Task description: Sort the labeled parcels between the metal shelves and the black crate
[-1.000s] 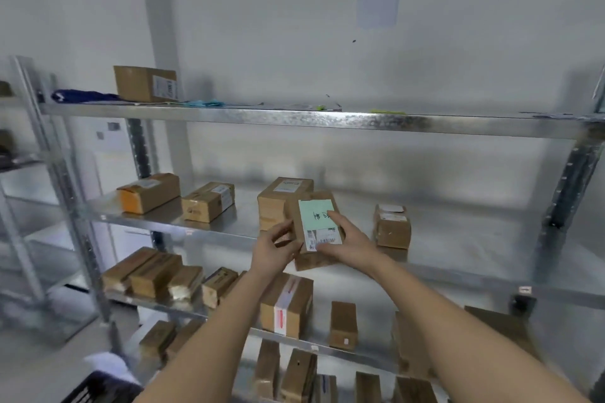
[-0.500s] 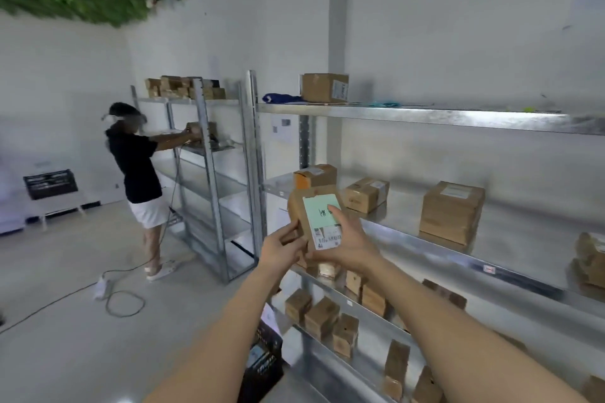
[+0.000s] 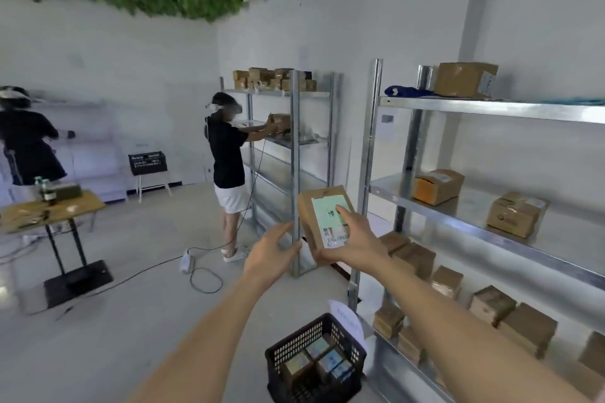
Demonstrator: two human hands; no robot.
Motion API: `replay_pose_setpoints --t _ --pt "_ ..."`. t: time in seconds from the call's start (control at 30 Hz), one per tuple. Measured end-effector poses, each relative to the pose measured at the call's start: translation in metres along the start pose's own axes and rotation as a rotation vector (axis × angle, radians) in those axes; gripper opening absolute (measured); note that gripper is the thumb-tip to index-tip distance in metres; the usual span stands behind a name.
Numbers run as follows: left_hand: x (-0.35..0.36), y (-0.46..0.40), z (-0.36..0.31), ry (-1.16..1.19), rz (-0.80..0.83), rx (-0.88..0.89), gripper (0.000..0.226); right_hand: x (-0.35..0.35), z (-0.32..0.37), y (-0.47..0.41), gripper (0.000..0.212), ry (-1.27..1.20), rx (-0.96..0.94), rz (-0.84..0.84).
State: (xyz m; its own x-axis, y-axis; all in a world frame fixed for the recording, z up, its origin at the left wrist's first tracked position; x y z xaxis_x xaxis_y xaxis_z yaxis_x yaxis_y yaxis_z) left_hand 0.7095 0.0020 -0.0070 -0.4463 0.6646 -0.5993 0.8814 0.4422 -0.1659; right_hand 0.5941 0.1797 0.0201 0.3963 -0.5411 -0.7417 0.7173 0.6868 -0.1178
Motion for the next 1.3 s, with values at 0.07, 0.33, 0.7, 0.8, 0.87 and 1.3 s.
replay_pose_setpoints --t 0.07,0.33,0.7,0.8,0.87,1.3 --pt "-0.02 -0.014 0.027 -0.068 0.005 -0.013 0.07 0.024 0.009 -0.026 0.131 -0.001 0.025 0.02" --pt "-0.053 -0.102 0.107 -0.235 0.051 0.02 0.072 0.09 0.004 -0.141 0.134 0.035 0.108 0.033" --pt "0.0 -0.344 0.214 -0.34 0.257 -0.036 0.068 0.142 -0.108 -0.354 0.133 -0.01 0.289 0.045" --pt "0.03 -0.404 0.228 -0.307 0.34 -0.06 0.071 0.146 -0.142 -0.4 0.13 0.023 0.362 0.034" --pt "0.054 -0.443 0.244 -0.285 0.377 -0.056 0.077 0.15 -0.168 -0.425 0.128 0.038 0.419 0.028" --pt "0.276 -0.573 0.402 -0.478 0.862 0.087 0.063 0.26 -0.371 -0.47 0.122 -0.058 0.825 0.009"
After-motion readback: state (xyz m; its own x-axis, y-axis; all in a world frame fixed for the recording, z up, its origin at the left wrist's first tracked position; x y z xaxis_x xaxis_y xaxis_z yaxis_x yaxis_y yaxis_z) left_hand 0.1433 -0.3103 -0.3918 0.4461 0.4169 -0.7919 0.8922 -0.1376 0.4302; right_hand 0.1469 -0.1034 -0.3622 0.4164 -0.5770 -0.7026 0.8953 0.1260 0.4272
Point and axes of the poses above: each hand's wrist, its own y-axis away from the middle knuckle, its own x-axis out of the palm, z = x × y, the point moved 5 cm from there along -y, towards the middle knuckle, and after that the axes turned 8 degrees about z, right-handed, at the moved point
